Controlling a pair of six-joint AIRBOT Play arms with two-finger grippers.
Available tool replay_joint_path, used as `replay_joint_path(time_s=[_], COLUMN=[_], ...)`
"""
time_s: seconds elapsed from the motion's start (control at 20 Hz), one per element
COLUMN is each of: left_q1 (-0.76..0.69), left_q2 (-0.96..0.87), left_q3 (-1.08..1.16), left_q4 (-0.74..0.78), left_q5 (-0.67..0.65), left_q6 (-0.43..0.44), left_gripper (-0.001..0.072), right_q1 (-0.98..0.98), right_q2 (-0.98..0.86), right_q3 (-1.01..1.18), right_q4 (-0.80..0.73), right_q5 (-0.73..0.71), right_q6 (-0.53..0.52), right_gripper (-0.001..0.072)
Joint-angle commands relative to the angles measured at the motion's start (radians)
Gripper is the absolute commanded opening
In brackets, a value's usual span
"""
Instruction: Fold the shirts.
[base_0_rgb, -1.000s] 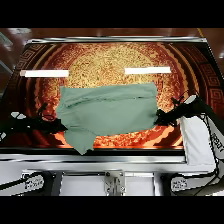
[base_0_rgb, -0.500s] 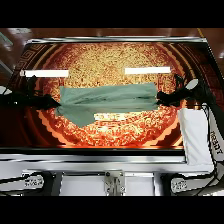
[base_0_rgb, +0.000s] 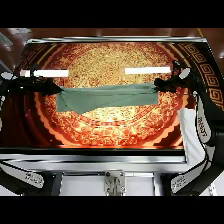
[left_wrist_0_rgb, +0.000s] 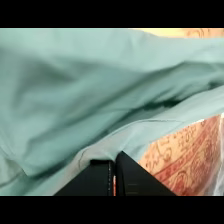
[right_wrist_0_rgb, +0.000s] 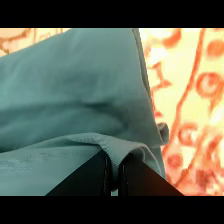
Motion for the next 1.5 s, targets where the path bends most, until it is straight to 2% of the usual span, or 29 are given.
replay_joint_path(time_s=[0.0, 0.1, 0.2, 0.25, 0.3, 0.35, 0.4, 0.55, 0.6, 0.7, 0.9, 1.0, 1.05, 1.1, 1.15, 1.2, 1.25, 1.3, 1.35, 1.45], left_q1=[-0.001, -0.001, -0.001, -0.001, 0.0, 0.003, 0.01, 0.038, 0.044, 0.044, 0.019, 0.005, -0.003, -0.01, -0.016, -0.02, -0.026, -0.032, -0.042, -0.074], left_q2=[-0.1, -0.145, -0.17, -0.172, -0.171, -0.169, -0.168, -0.166, -0.163, -0.159, -0.147, -0.147, -0.147, -0.147, -0.147, -0.147, -0.147, -0.147, -0.148, -0.149], left_q3=[0.063, 0.063, 0.063, 0.063, 0.066, 0.072, 0.085, 0.137, 0.153, 0.177, 0.183, 0.183, 0.184, 0.184, 0.184, 0.184, 0.184, 0.184, 0.184, 0.184], left_q4=[-0.016, -0.016, -0.016, -0.016, -0.016, -0.016, -0.015, -0.015, -0.016, -0.016, -0.018, -0.018, -0.023, -0.041, -0.07, -0.1, -0.134, -0.164, -0.193, -0.229], left_q5=[0.048, 0.07, 0.096, 0.106, 0.112, 0.107, 0.087, 0.007, -0.019, -0.061, -0.109, -0.117, -0.121, -0.13, -0.14, -0.144, -0.145, -0.145, -0.143, -0.141], left_q6=[-0.047, -0.102, -0.111, -0.111, -0.112, -0.113, -0.119, -0.137, -0.143, -0.145, -0.146, -0.146, -0.145, -0.145, -0.145, -0.145, -0.145, -0.145, -0.145, -0.122], left_gripper=[0.0035, 0.0035, 0.0035, 0.0071, 0.0336, 0.0629, 0.0715, 0.0713, 0.0713, 0.0713, 0.0694, 0.069, 0.0652, 0.0652, 0.0652, 0.0652, 0.0652, 0.0651, 0.0639, 0.0341], right_q1=[0.008, 0.018, 0.03, 0.035, 0.035, 0.035, 0.029, -0.034, -0.065, -0.108, -0.097, -0.077, -0.066, -0.057, -0.051, -0.051, -0.051, -0.053, -0.055, -0.055], right_q2=[-0.074, -0.097, -0.114, -0.118, -0.118, -0.115, -0.108, -0.092, -0.096, -0.121, -0.182, -0.204, -0.212, -0.219, -0.221, -0.219, -0.213, -0.202, -0.183, -0.122], right_q3=[0.07, 0.07, 0.07, 0.07, 0.07, 0.07, 0.071, 0.071, 0.071, 0.071, 0.071, 0.071, 0.071, 0.071, 0.071, 0.071, 0.071, 0.071, 0.071, 0.071], right_q4=[0.013, 0.022, 0.021, 0.022, 0.021, 0.022, 0.016, 0.012, 0.061, 0.174, 0.346, 0.376, 0.382, 0.399, 0.417, 0.419, 0.421, 0.425, 0.429, 0.432], right_q5=[-0.042, -0.089, -0.117, -0.123, -0.124, -0.124, -0.101, -0.013, 0.022, 0.081, 0.103, 0.087, 0.086, 0.084, 0.08, 0.072, 0.072, 0.077, 0.094, 0.156], right_q6=[0.011, 0.011, 0.012, 0.012, 0.009, 0.005, -0.006, 0.008, 0.015, 0.003, -0.085, -0.088, -0.087, -0.087, -0.092, -0.093, -0.094, -0.112, -0.145, -0.201], right_gripper=[0.0072, 0.0073, 0.0085, 0.0099, 0.0179, 0.0495, 0.0638, 0.0642, 0.0683, 0.0683, 0.0683, 0.0683, 0.0682, 0.0678, 0.0572, 0.0328, 0.0142, 0.0073, 0.0073, 0.0073])
